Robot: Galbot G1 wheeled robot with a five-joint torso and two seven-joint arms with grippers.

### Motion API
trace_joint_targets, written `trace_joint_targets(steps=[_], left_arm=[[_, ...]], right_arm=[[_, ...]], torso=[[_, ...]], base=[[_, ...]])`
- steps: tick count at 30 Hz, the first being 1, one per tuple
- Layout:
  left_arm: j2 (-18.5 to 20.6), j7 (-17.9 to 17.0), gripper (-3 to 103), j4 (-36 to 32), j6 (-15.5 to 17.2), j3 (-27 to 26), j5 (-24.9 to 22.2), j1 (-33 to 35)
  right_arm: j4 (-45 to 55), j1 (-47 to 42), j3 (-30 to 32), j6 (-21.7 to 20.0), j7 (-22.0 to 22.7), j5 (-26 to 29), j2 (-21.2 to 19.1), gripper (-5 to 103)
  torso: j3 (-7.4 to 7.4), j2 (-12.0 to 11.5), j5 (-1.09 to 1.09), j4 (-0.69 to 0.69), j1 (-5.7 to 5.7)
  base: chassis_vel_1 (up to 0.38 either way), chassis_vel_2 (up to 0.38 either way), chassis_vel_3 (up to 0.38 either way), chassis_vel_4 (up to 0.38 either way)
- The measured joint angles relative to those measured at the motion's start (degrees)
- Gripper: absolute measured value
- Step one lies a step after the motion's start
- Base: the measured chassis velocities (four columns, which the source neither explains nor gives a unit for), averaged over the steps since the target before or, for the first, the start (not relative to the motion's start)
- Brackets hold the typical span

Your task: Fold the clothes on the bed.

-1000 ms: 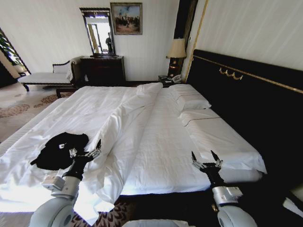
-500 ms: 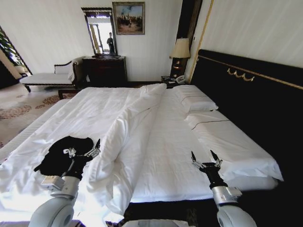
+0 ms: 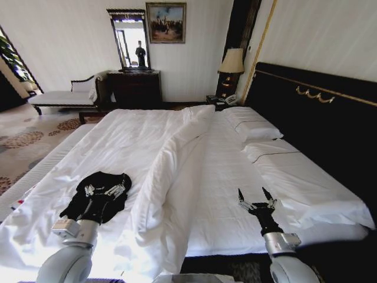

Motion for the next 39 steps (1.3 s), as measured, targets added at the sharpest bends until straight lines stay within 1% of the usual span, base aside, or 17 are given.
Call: trace_joint_targets(steps=[10,13,16,17,18,21,22,23,27,32,39], left_arm=[[-0.39,0.0,99,0.0,-0.06,-0.02,-0.01,0.14],[-0.49,0.07,99,0.04,-0.12,-0.03,0.0,0.14],[-0.55,0.09,99,0.17,-0.15,-0.05,-0.03,-0.08],[-0.61,0.11,99,0.29,-0.19,-0.06,-0.06,-0.17],[-0.61,0.11,99,0.29,-0.19,-0.06,-0.06,-0.17],[-0.76,0.18,99,0.48,-0.27,-0.07,-0.07,-0.18],[-0.86,0.26,99,0.66,-0.33,-0.08,-0.07,-0.18],[-0.86,0.26,99,0.66,-0.33,-0.08,-0.07,-0.18],[-0.98,0.39,99,0.89,-0.48,-0.09,-0.11,-0.21],[-0.98,0.5,99,1.06,-0.57,-0.37,-0.37,-0.2],[-0.94,0.55,99,1.39,-0.63,-0.04,-0.42,-0.78]], right_arm=[[1.53,-1.11,-0.05,-0.11,0.0,-0.29,0.27,100],[2.77,-2.64,-1.25,-0.34,-0.01,-0.6,0.88,100],[4.55,-5.38,-3.41,-0.36,-0.23,-1.57,1.74,100],[5.98,-7.62,-5.25,-0.28,-0.32,-2.55,2.37,100],[5.98,-7.62,-5.25,-0.28,-0.32,-2.55,2.37,100],[8.2,-11.36,-8.9,-0.03,-0.48,-4.51,3.28,100],[8.99,-13.25,-10.99,0.15,-0.57,-5.84,3.74,100],[8.99,-13.25,-10.99,0.15,-0.57,-5.84,3.74,100],[8.75,-15.33,-14.35,0.95,-0.71,-9.19,4.24,100],[8.38,-15.5,-14.83,1.11,-0.62,-9.74,4.16,100],[9.24,-15.95,-14.6,0.51,-0.47,-8.42,2.98,100]], torso=[[0.0,0.0,-0.02,0.0,0.0],[0.0,0.0,-0.01,0.01,0.0],[0.0,0.0,0.01,0.0,0.0],[0.0,0.0,0.0,0.0,0.0],[0.0,0.0,0.0,0.0,0.0],[0.0,0.01,-0.01,-0.01,0.0],[0.0,0.01,-0.01,-0.01,0.0],[0.0,0.01,-0.01,-0.01,0.0],[0.0,0.0,-0.01,0.0,0.0],[0.0,0.0,-0.01,0.0,0.0],[0.0,0.0,0.0,0.0,0.0]], base=[[0.13,0.194,-0.135,-0.193],[0.155,0.202,-0.13,-0.164],[0.147,0.191,-0.136,-0.169],[0.122,0.153,-0.143,-0.177],[0.122,0.153,-0.143,-0.177],[0.12,0.149,-0.134,-0.16],[0.143,0.149,-0.149,-0.137],[0.143,0.149,-0.149,-0.137],[0.147,0.127,-0.141,-0.145],[0.137,0.135,-0.144,-0.141],[0.135,0.126,-0.132,-0.126]])
